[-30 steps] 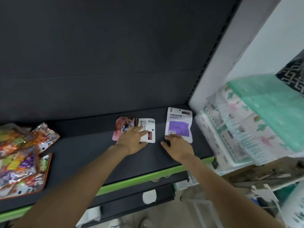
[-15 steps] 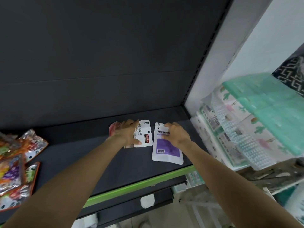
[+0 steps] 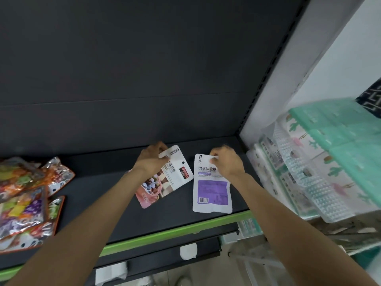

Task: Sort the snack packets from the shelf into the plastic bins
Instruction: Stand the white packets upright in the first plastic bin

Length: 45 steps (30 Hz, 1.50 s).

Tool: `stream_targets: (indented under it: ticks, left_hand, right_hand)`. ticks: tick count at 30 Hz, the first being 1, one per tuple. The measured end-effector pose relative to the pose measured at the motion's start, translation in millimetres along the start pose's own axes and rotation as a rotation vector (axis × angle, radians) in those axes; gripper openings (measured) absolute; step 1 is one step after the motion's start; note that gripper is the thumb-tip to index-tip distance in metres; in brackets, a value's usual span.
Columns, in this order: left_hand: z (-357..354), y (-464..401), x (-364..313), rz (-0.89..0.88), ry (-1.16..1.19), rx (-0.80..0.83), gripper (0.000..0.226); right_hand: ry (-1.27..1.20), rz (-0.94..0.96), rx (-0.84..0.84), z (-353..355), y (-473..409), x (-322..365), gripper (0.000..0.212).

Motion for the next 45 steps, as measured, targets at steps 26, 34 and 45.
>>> stream_targets:
  ticks: [26, 34, 45]
  left_hand:
    - [302.2, 320.8, 238.2, 0.129, 0.056, -1.039, 0.010]
    - [375.5, 423.7, 372.1, 0.271, 0.012, -1.089, 0.011]
    - [458.4, 482.3, 525.7, 0.470, 0.082, -1.173, 0.018]
  right_hand:
    - [-0.216, 0.684, -0.039, -60.4, 167.6, 446.9, 0.010]
    - [-0.267, 0.744, -0.045, -137.8, 240.9, 590.2, 0.011]
    - [-0.276, 0.878, 0.020, -233.4, 275.4, 768.6, 0.011]
Point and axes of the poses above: each hand's wrist, its own y-axis away from the middle knuckle, its own z-axis out of the back of the hand, x = y × z, the point moved 6 cm from there along -y, towards the middle knuckle, and after that the axes turned 7 degrees about -y, right-handed, at the moved point
